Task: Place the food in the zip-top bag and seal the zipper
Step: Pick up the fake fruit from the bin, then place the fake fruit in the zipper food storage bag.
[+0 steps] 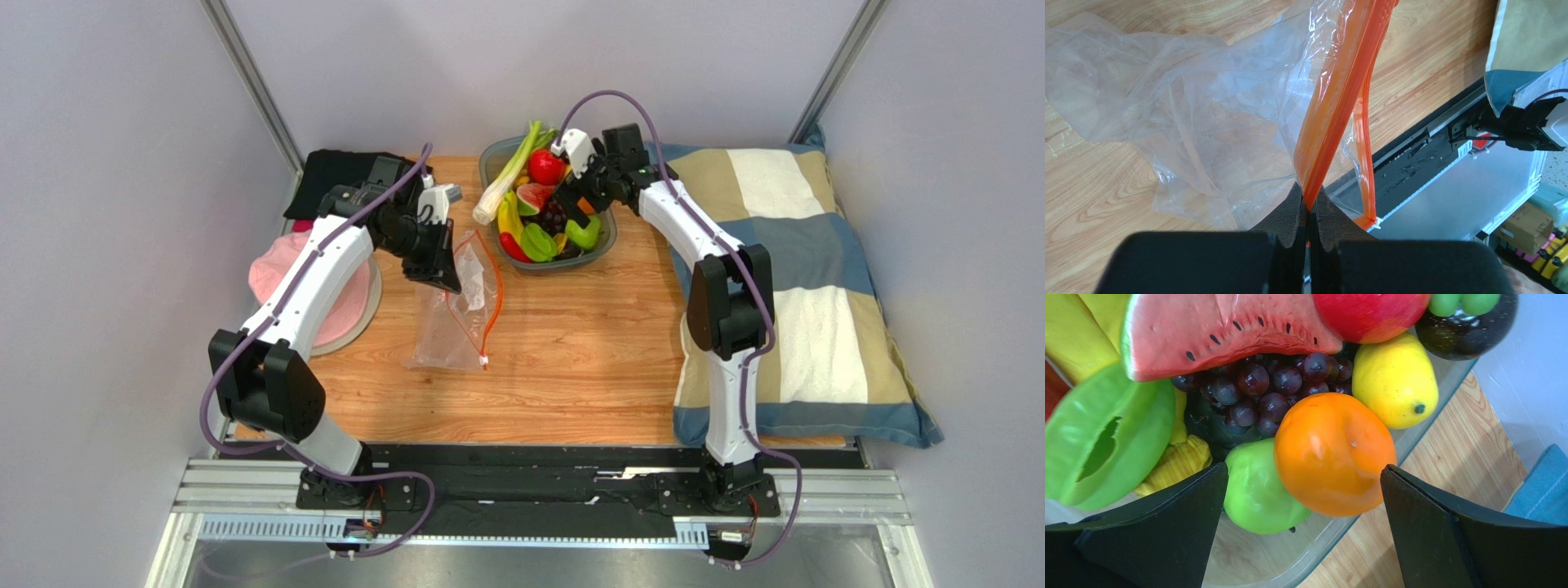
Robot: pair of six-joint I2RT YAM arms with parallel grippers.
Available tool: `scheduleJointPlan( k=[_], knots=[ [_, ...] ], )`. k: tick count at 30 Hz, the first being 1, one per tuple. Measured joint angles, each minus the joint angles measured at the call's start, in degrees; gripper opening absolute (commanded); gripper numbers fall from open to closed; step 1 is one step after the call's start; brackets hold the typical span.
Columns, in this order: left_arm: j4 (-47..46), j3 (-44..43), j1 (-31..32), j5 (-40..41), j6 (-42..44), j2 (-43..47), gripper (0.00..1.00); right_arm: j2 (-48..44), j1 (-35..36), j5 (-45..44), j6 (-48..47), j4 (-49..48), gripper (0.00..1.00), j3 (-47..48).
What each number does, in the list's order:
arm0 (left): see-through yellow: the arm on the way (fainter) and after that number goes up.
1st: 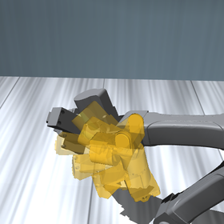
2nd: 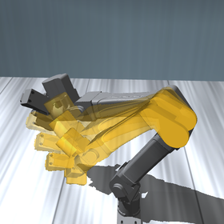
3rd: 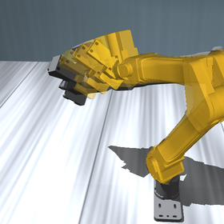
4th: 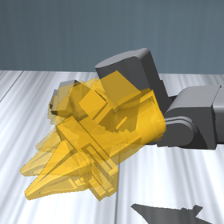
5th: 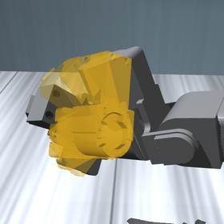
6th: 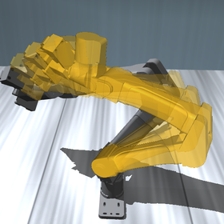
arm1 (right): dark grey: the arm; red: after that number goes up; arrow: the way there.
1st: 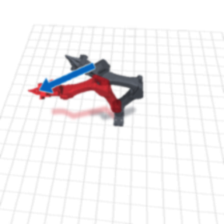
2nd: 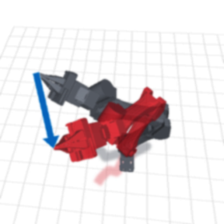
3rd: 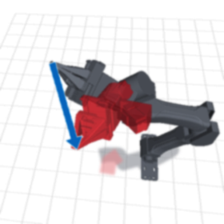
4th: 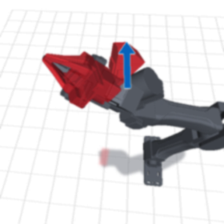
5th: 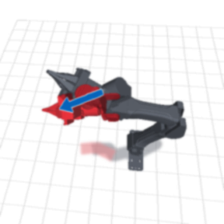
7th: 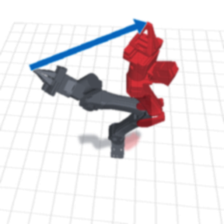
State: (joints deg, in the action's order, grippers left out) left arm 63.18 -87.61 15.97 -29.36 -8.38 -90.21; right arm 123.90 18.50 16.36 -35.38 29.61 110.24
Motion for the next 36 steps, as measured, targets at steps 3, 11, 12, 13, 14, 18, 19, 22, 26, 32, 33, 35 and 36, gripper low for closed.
scheduleJointPlan(
  k=[3, 11, 12, 13, 14, 18, 19, 22, 26, 32, 33, 35, 36],
  knots=[
    [0.00, -0.02, -0.09, 0.17, 0.04, -0.33, 0.00, 1.42, 0.00, -0.07, -2.03, -0.61, 0.98, 0.09],
    [-0.07, -0.11, -0.35, 0.76, 0.44, -0.76, 0.00, 2.80, 0.07, -1.16, -5.81, -1.77, 0.67, 0.35],
    [-0.07, -0.11, -0.33, 0.83, 0.46, -0.76, 0.00, 2.80, 0.07, -1.42, -6.36, -1.97, 0.60, 0.39],
    [-0.09, -0.11, -0.35, 0.92, 0.63, -0.76, 0.00, 2.80, 0.07, -1.64, -6.73, -2.36, 0.56, 0.42],
    [-0.13, -0.11, -0.35, 0.96, 0.76, -0.76, 0.00, 2.80, 0.07, -1.77, -7.17, -2.51, 0.52, 0.42],
    [-0.31, -0.11, -0.35, 0.98, 1.11, -0.76, 0.00, 2.78, 0.07, -1.81, -7.74, -2.56, 0.29, 0.42],
    [-0.42, -0.11, -0.35, 0.98, 1.14, -0.74, 0.00, 2.71, 0.09, -1.86, -7.87, -2.51, 0.26, 0.42],
    [-1.22, -0.07, -0.35, 0.98, 1.14, -0.44, 0.00, 1.66, 0.13, -1.84, -7.52, -1.75, 0.21, 0.28],
    [-3.04, 0.72, -0.37, 0.85, 0.98, 0.96, 0.00, -3.15, 0.13, -0.94, -4.74, 1.88, 0.20, 0.24],
    [-5.60, 3.61, -0.37, -1.01, -0.02, 3.89, 0.00, -16.00, 0.35, 5.66, 6.23, 8.07, 0.15, 0.92],
    [-5.81, 3.76, -0.37, -1.40, -0.22, 4.09, 0.00, -18.14, 0.55, 7.13, 8.37, 8.52, 0.15, 0.90],
    [-6.69, 4.39, -0.42, -2.34, -0.55, 4.61, 0.00, -23.04, 1.46, 10.56, 13.49, 8.83, 0.14, -0.26],
    [-7.13, 4.85, -0.48, -2.99, -0.76, 4.96, 0.00, -25.42, 2.19, 12.07, 15.91, 8.92, 0.14, -1.20]
  ],
)
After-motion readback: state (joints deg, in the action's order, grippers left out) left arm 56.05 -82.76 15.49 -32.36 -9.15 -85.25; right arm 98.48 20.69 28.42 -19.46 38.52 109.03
